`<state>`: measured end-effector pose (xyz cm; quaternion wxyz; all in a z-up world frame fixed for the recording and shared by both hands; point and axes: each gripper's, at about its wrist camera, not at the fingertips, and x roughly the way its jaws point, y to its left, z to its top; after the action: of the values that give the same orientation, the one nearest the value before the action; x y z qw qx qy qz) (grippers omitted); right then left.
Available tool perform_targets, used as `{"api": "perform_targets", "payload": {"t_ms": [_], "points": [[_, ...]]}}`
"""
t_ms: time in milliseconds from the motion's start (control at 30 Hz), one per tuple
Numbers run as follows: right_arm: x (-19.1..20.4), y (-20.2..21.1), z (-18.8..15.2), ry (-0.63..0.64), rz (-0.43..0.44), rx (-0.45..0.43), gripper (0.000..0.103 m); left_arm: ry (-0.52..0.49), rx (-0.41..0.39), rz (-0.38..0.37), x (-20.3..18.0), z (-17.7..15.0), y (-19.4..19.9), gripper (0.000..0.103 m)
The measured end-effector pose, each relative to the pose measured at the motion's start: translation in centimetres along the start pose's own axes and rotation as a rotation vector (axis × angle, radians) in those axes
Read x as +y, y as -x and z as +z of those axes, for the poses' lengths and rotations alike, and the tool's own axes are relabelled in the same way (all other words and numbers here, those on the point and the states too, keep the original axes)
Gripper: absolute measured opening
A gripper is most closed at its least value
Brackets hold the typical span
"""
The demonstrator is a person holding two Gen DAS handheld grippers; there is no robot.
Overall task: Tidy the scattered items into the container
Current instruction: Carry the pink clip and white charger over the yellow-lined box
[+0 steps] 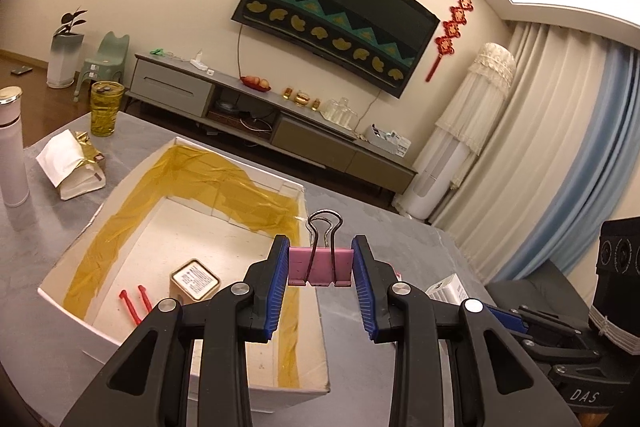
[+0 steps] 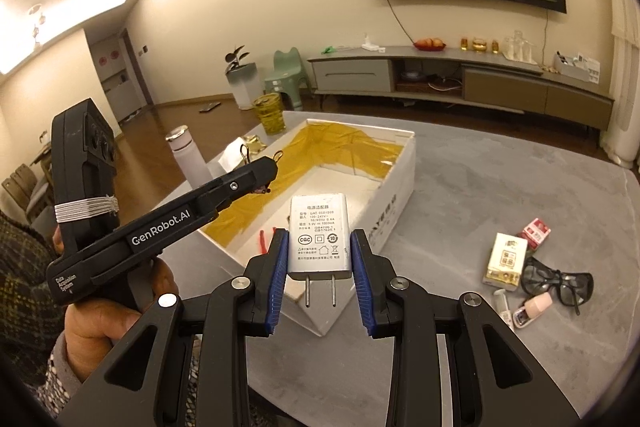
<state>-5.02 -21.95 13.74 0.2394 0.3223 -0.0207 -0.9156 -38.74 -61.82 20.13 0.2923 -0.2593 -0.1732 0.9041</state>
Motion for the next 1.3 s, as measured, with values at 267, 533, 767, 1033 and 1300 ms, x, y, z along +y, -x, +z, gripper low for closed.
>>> {"api": "perform_targets", "payload": {"t_ms": [267,533,767,1033,1300], "points": [[1.3,-0.7,1.0,0.03,0.008,0.004,0.032,0.033,-0.008,0.019,1.5,0.6,0.2,0.033],[1.9,-1.0,2.3,0.039,0.023,-0.001,0.032,0.06,-0.001,0.053,3.1,0.9,-0.1,0.033],[2.4,-1.6,3.0,0.045,0.043,0.007,0.032,0.073,0.002,0.082,4.2,0.9,0.0,0.033],[2.4,-2.5,4.3,0.04,0.066,0.011,0.032,0.11,-0.019,0.118,5.9,2.8,0.2,0.033],[1.8,-3.8,5.7,0.03,0.081,0.016,0.032,0.126,0.006,0.143,7.2,4.0,-0.6,0.033]]}}
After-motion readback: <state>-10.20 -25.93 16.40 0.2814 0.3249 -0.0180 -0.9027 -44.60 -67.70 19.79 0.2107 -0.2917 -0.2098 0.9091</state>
